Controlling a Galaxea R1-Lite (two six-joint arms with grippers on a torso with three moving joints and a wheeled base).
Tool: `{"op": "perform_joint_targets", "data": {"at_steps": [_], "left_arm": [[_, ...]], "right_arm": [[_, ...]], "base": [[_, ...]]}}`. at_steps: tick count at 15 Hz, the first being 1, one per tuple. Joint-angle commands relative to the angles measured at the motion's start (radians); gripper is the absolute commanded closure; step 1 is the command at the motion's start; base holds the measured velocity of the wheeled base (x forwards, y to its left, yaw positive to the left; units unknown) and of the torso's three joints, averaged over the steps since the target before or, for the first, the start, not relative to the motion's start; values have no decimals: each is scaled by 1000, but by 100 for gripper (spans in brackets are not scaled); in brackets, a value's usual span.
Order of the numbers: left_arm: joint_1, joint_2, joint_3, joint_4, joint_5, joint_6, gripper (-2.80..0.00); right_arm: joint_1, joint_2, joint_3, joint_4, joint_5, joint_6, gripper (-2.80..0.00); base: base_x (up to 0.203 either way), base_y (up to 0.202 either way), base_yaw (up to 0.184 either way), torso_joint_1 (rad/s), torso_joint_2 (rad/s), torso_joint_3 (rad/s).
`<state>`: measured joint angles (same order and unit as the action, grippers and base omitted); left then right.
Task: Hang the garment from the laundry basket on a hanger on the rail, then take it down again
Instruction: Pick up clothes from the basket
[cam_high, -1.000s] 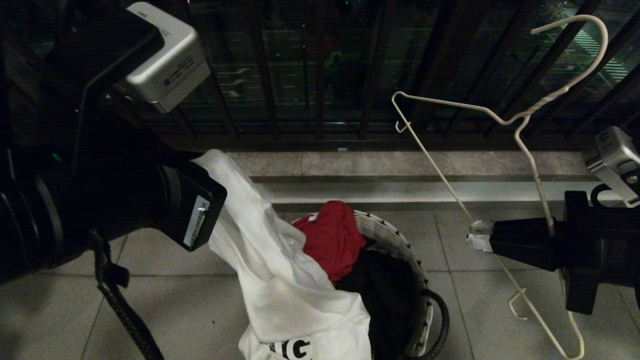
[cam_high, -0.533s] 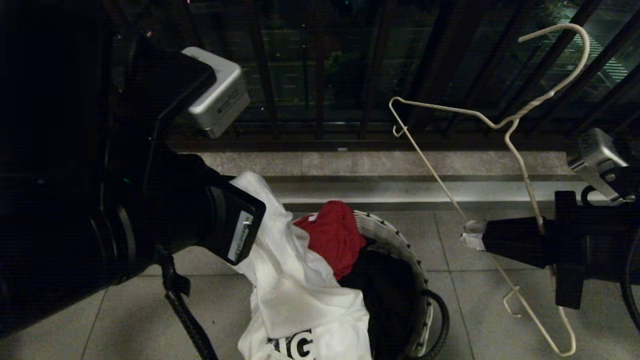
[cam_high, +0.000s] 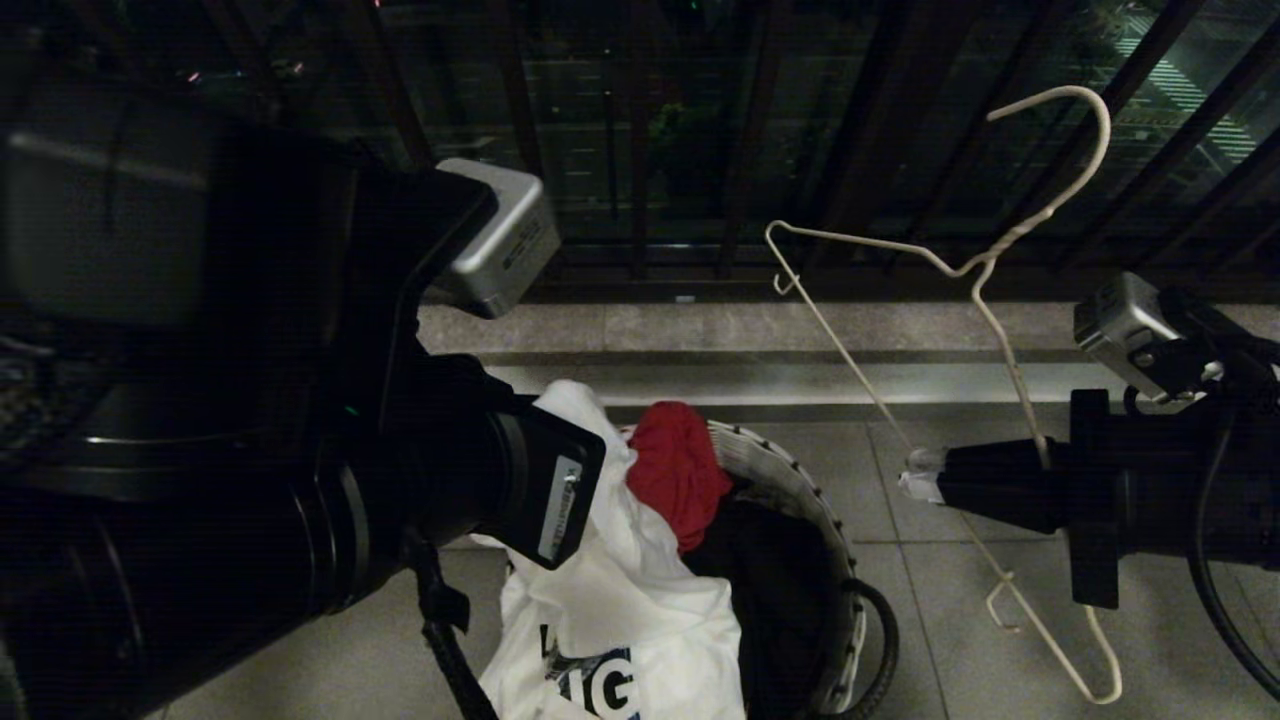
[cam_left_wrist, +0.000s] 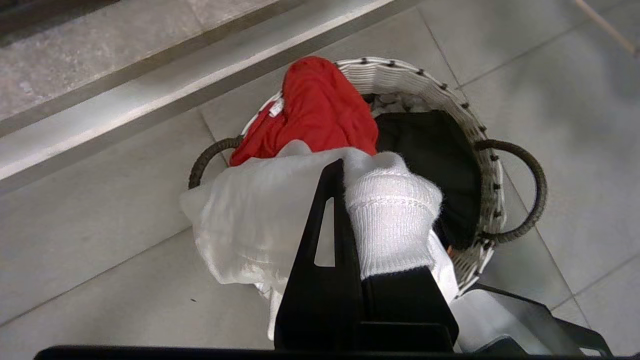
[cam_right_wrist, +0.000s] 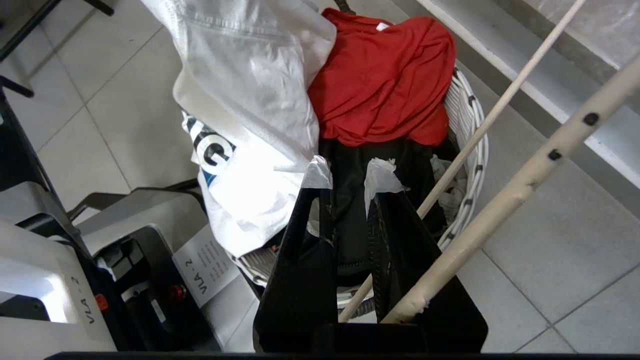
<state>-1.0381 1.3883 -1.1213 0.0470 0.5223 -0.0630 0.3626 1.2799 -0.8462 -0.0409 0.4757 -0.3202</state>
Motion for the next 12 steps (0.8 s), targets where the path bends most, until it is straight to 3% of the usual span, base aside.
{"op": "perform_joint_targets", "data": {"at_steps": [1, 8, 12], "left_arm": [[1, 9, 1, 1, 4, -1, 0], [8, 11, 8, 2, 4, 2, 0], [64, 34, 7, 1, 4, 6, 0]], "right_arm": [[-1, 6, -2, -1, 3, -2, 0], [1, 10, -1, -1, 3, -3, 0], [1, 9, 1, -1, 3, -3, 0]], "base": [[0, 0, 0, 0, 0, 0], [0, 0, 0, 2, 2, 116], [0, 0, 0, 2, 2, 204]]}}
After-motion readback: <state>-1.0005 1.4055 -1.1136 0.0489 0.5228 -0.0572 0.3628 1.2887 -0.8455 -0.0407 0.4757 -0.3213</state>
